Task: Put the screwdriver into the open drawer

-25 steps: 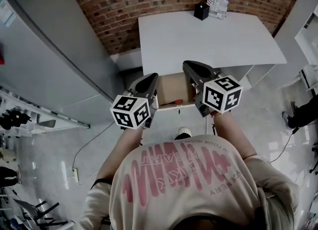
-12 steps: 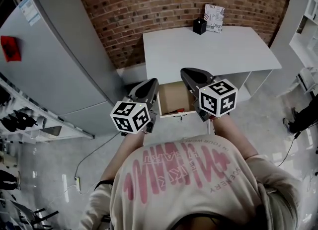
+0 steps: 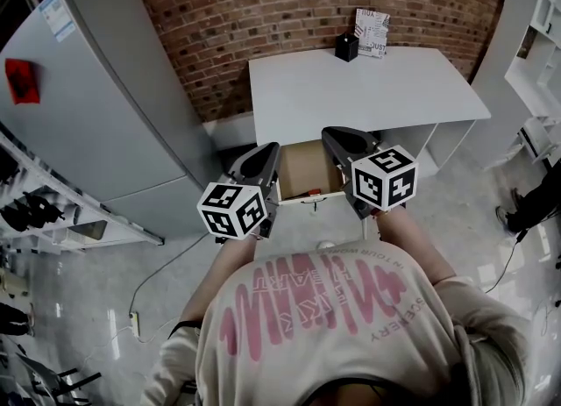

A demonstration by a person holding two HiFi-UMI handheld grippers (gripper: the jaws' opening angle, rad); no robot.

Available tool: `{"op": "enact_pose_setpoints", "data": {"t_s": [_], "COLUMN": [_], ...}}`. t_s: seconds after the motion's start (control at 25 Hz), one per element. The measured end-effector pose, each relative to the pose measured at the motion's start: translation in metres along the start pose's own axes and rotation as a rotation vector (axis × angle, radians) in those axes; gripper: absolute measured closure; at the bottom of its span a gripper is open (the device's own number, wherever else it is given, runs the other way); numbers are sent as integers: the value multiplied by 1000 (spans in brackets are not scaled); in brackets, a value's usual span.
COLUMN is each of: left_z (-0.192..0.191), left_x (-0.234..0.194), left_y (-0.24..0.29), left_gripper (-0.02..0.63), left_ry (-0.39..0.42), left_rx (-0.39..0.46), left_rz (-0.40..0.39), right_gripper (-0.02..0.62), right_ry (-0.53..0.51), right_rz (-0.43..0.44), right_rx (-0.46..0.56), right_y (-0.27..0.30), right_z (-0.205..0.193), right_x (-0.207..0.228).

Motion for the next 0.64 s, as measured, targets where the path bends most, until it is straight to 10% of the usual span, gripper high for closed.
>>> {"op": "enact_pose_setpoints", "data": {"t_s": [0.64], "left_z": [-21], "left_x": [10], "left_y": [-12], "left_gripper": [604], "left_ry": [-26], "left_rx": [-37], "left_rz": [6], "right_gripper": [584], "right_ry": [35], "right_rz": [-13], "right_rx": [-47], "right_y": [-13], "right_z": [-22], "right_x": [-6]}}
Point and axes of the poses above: the fingertips, and each gripper's own axes: y forward along the fingers, x to its right, z out of its top, the point moved 8 cm from there along -y, backward along the fingers, and after that the axes turned 7 degrees about z, right-handed, at the moved point
